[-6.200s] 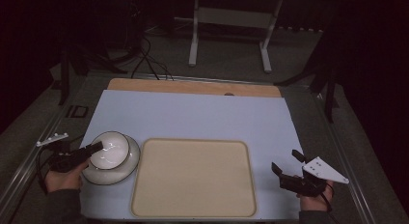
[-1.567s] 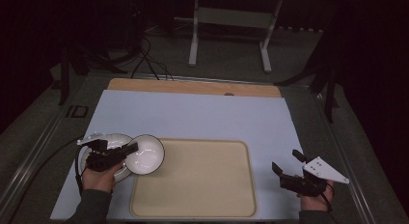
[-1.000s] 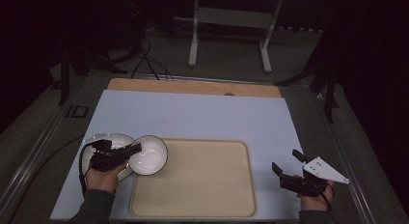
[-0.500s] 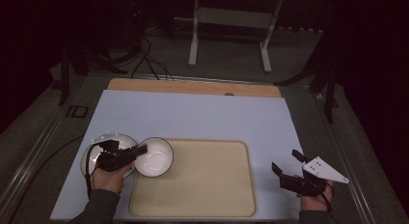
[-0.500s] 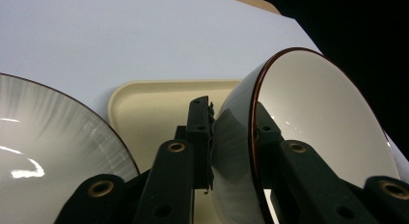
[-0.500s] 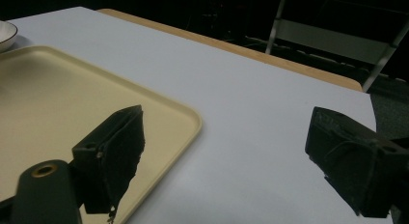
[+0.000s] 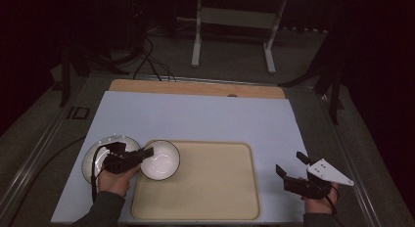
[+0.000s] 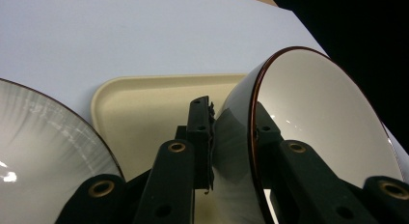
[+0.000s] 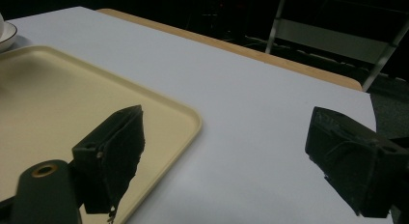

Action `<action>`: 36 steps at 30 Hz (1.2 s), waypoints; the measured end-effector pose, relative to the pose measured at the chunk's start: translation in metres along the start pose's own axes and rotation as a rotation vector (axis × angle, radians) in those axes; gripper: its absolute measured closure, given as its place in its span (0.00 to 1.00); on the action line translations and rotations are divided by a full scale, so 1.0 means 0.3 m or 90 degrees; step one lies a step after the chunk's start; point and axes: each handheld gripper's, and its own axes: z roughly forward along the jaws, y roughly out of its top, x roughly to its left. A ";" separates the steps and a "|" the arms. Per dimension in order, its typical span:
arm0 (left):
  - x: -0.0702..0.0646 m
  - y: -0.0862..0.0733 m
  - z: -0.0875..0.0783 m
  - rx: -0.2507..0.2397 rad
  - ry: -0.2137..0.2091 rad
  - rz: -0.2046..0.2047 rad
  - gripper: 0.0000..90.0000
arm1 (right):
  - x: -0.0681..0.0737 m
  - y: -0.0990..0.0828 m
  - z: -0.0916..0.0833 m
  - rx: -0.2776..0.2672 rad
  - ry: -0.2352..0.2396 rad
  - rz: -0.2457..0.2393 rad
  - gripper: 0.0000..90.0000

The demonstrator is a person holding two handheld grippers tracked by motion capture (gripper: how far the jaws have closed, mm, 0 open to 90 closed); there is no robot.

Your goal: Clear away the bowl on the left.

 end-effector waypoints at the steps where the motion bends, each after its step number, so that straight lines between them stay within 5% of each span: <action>1: -0.001 0.000 0.002 0.002 -0.001 0.002 0.86 | 0.000 0.000 0.000 0.000 0.000 0.000 0.15; 36: -0.093 -0.030 0.128 0.062 -0.018 0.048 0.86 | 0.000 0.001 -0.002 -0.001 0.000 0.001 0.15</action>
